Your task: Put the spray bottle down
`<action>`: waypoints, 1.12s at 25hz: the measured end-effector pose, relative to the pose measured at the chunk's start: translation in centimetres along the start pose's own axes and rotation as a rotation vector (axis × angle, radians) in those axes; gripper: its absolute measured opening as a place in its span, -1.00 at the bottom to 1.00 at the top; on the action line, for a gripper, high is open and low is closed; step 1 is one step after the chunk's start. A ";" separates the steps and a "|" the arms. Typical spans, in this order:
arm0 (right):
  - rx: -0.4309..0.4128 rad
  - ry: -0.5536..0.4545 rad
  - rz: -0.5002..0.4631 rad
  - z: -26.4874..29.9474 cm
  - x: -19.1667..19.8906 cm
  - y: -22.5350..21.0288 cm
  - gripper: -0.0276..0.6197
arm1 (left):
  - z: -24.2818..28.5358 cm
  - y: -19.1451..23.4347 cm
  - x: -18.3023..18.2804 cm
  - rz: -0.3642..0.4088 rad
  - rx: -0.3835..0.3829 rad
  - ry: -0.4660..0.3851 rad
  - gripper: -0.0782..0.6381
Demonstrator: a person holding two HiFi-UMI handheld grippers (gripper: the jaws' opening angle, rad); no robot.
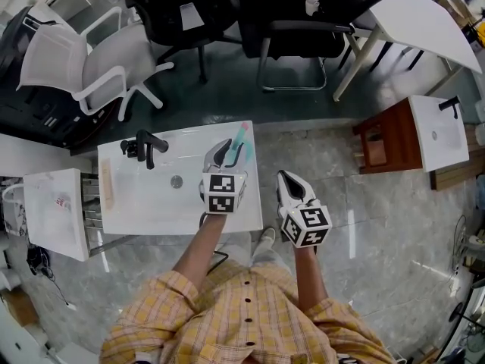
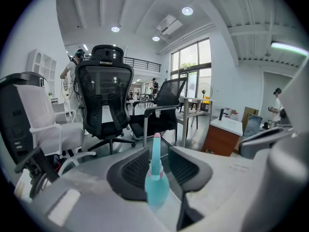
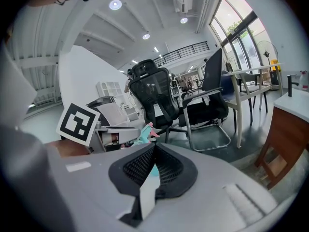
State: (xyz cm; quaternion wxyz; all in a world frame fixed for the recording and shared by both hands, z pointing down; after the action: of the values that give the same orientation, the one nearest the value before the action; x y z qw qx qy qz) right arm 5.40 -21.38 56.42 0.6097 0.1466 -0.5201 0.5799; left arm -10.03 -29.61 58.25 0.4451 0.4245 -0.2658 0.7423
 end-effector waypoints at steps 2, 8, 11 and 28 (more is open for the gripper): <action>-0.002 -0.006 -0.007 -0.4 -0.1 0.3 -0.92 | -0.7 -0.2 -0.1 0.001 -0.006 -0.008 -0.44; -0.015 -0.023 -0.022 -1.8 -0.2 1.4 -0.91 | -3.3 -0.6 -0.7 0.001 -0.042 -0.053 -0.55; -0.015 -0.031 -0.036 -2.5 -0.2 1.9 -0.92 | -4.7 -0.9 -1.0 -0.010 -0.056 -0.086 -0.59; -0.052 -0.069 -0.050 -6.7 -0.7 4.1 -0.92 | -12.5 -3.3 -0.5 -0.023 -0.103 -0.163 -0.79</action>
State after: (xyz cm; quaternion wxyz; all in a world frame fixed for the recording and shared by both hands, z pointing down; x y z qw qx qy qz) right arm 5.16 -15.39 51.30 0.6093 0.1634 -0.5517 0.5455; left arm -11.93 -18.61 51.65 0.4515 0.4631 -0.3340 0.6857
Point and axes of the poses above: the fingertips, and each gripper's own axes: z forward along the fingers, y to its left, x out of its underside, the point moved 5 cm from there along -z, backward along the fingers, and after that the axes turned 5 degrees about z, right-handed, at the moved point
